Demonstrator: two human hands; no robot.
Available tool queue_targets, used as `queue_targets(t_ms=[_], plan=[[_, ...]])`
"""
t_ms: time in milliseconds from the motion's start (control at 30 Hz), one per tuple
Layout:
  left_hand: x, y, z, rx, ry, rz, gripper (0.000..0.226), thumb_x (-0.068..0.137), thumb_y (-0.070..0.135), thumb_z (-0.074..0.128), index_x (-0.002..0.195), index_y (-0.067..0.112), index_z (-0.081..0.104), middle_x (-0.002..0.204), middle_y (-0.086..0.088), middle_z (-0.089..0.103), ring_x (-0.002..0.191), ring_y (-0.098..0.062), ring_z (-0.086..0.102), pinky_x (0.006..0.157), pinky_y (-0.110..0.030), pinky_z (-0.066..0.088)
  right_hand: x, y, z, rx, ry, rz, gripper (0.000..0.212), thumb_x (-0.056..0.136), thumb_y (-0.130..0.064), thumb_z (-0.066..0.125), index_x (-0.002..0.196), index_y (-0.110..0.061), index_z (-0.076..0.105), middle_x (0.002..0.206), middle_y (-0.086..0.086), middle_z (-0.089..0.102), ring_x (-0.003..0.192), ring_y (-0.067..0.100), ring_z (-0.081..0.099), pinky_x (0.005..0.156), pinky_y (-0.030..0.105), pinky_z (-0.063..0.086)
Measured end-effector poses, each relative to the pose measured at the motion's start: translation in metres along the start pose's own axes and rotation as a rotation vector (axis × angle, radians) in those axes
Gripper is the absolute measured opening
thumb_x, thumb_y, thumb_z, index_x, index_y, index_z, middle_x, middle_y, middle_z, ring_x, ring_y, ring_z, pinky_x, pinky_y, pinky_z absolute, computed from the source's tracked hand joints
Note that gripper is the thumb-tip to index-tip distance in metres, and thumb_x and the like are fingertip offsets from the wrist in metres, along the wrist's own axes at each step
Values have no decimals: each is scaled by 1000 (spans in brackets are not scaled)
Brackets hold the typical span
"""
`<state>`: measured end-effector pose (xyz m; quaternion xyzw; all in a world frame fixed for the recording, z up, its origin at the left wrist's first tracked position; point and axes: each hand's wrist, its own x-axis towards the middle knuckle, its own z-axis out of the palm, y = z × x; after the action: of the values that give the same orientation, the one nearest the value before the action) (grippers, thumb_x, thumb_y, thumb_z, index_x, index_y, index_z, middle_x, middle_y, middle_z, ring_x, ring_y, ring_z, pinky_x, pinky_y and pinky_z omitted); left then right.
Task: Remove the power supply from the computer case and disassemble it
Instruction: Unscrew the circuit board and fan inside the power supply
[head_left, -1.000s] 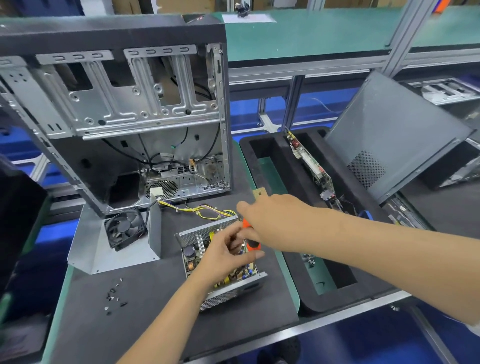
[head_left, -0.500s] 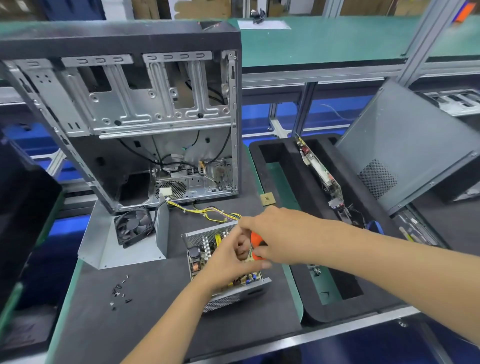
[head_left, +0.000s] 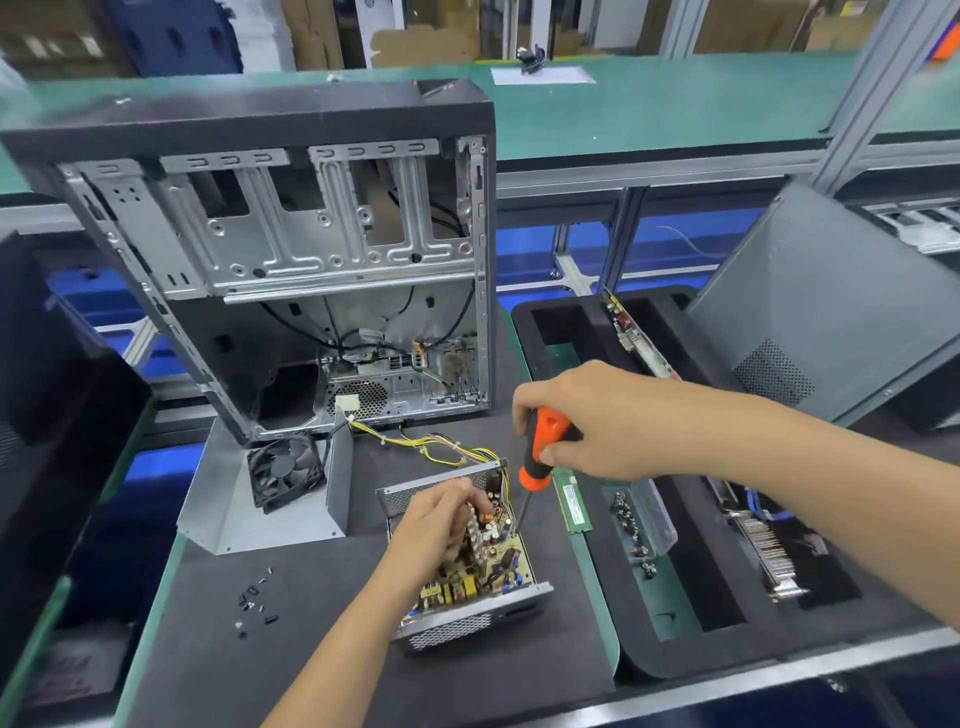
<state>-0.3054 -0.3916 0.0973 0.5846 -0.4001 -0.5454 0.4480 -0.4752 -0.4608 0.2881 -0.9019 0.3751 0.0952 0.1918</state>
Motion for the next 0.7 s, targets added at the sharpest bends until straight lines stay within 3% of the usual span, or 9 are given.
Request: queue_targets(t_ms=[100,200,333,433,533,700], plan=[[-1,0,2,52,21,-108,50,106,32,36,83,0,67,54,1,29,42,-9,19,40,-18,15,0,2,-14,54,103,-9,12,89,-27,58,101,-28,55,69,-12,56,58,2,51,60,27,47],[-1,1,4,-12,45,-216,55,106,38,34,88,-3,67,53,-2,36,40,-9,20,40,-17,14,4,2,-26,130,159,-34,14,89,-33,59,100,-28,53,73,-10,62,59,-7,54,63,32,53],[2,7,3,-429,-36,-354,54,104,40,33,87,-3,63,55,-2,37,40,-7,19,33,-14,13,10,1,-35,216,172,-71,13,89,-32,60,96,-29,50,62,-10,62,47,11,62,57,30,55],[5,11,-2,-651,-92,-342,36,95,32,47,86,-1,56,57,-2,38,38,-5,23,28,-14,17,16,3,-37,228,178,-95,13,89,-29,60,96,-28,50,63,-14,64,52,16,65,56,30,56],[6,12,-9,-615,-118,-267,23,92,22,53,86,-1,57,59,-1,41,41,-4,26,31,-13,19,20,7,-39,224,205,-107,14,89,-27,60,98,-25,50,67,-13,64,55,19,66,58,33,56],[17,16,-14,-453,-82,-209,21,94,13,51,82,-2,59,62,-5,46,44,-5,31,35,-13,27,22,21,-44,193,215,-108,14,89,-30,58,97,-28,47,75,-4,66,63,21,64,64,39,56]])
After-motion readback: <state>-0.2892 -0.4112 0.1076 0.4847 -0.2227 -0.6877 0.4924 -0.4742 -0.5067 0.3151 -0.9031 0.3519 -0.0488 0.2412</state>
